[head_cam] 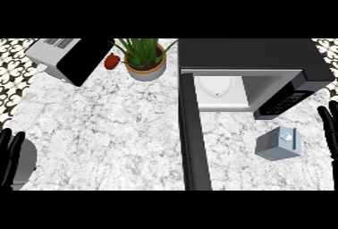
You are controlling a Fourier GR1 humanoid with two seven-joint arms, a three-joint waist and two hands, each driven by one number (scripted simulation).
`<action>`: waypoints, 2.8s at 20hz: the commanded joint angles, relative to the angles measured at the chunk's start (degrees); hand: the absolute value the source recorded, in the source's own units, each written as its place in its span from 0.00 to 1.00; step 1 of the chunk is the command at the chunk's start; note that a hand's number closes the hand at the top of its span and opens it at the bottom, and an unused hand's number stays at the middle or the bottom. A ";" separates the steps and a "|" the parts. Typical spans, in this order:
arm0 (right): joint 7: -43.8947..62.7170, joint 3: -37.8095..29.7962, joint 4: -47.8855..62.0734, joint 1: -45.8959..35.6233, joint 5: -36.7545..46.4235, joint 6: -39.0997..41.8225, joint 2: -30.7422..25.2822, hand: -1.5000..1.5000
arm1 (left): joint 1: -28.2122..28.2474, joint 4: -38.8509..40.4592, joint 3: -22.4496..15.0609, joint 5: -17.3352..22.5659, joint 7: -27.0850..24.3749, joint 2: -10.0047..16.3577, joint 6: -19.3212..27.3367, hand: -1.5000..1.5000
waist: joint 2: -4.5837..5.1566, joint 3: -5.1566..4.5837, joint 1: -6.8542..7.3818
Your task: Pick up the milk, place it into the microwave and close the microwave
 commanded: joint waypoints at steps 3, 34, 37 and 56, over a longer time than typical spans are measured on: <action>-5.20 2.33 4.48 4.13 4.44 -0.74 2.44 0.00 | 5.41 -3.33 3.23 5.13 -0.90 0.31 -4.31 0.00 | 0.03 0.01 0.13; -34.39 -18.04 44.64 3.33 -5.89 6.21 -2.50 0.00 | 13.35 -4.63 17.88 18.04 -3.54 0.19 -17.48 0.00 | 0.02 0.02 0.23; -39.31 -19.24 53.24 -0.37 -5.74 5.38 -2.04 0.00 | 16.71 -8.16 14.71 15.32 -3.50 -2.02 -16.37 0.00 | 0.03 0.04 0.49; -61.87 -23.39 93.65 -18.30 -1.72 4.18 -8.89 0.00 | 16.89 -3.99 17.52 16.63 -6.79 -2.05 -20.24 0.00 | 0.18 0.09 0.74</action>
